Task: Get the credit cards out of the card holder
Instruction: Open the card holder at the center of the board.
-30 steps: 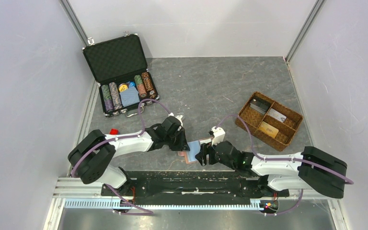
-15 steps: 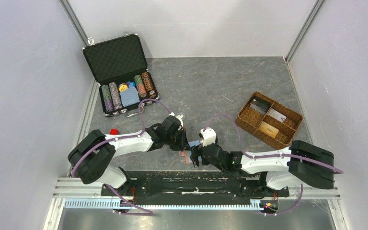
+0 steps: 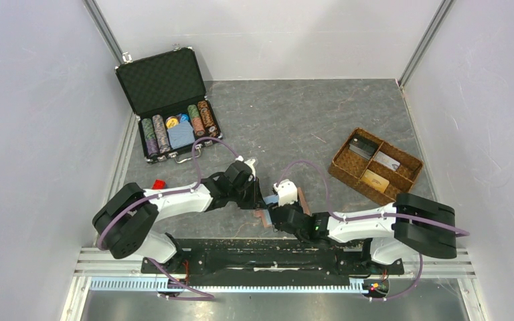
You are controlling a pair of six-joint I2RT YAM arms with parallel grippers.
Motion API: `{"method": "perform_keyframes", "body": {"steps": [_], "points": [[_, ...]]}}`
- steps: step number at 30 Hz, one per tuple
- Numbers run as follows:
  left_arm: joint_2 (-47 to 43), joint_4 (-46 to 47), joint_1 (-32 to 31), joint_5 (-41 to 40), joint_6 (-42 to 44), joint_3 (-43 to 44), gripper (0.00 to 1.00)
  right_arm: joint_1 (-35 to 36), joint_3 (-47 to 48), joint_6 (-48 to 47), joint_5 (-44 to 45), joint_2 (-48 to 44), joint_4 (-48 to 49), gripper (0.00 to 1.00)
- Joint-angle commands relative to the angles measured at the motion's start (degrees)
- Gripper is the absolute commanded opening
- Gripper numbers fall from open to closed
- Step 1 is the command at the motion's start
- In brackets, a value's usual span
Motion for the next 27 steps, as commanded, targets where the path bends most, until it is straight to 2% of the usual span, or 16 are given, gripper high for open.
{"method": "perform_keyframes", "body": {"steps": [1,4,12,17,22,27], "points": [[-2.3,-0.3,0.3,-2.3,-0.6,0.4,0.19,0.1,-1.6,1.6,2.3,-3.4,1.6,0.58],[-3.0,-2.0,0.3,-3.9,0.0,0.7,0.21,0.1,-3.5,2.1,0.9,-5.7,4.5,0.57],[-5.0,-4.1,0.3,-5.6,0.5,0.9,0.23,-1.3,-6.9,4.7,-2.0,-9.0,8.4,0.42],[-3.5,-4.1,0.3,-4.7,1.0,1.8,0.23,-4.6,-11.5,7.2,-8.3,-11.9,14.8,0.36],[-4.3,-4.2,0.3,-4.9,0.9,1.8,0.23,-7.6,-18.0,12.2,-16.1,-15.0,25.2,0.33],[-4.0,-4.2,0.3,-5.0,0.9,1.4,0.25,-8.8,-20.4,15.0,-17.7,-16.8,27.6,0.32]]}}
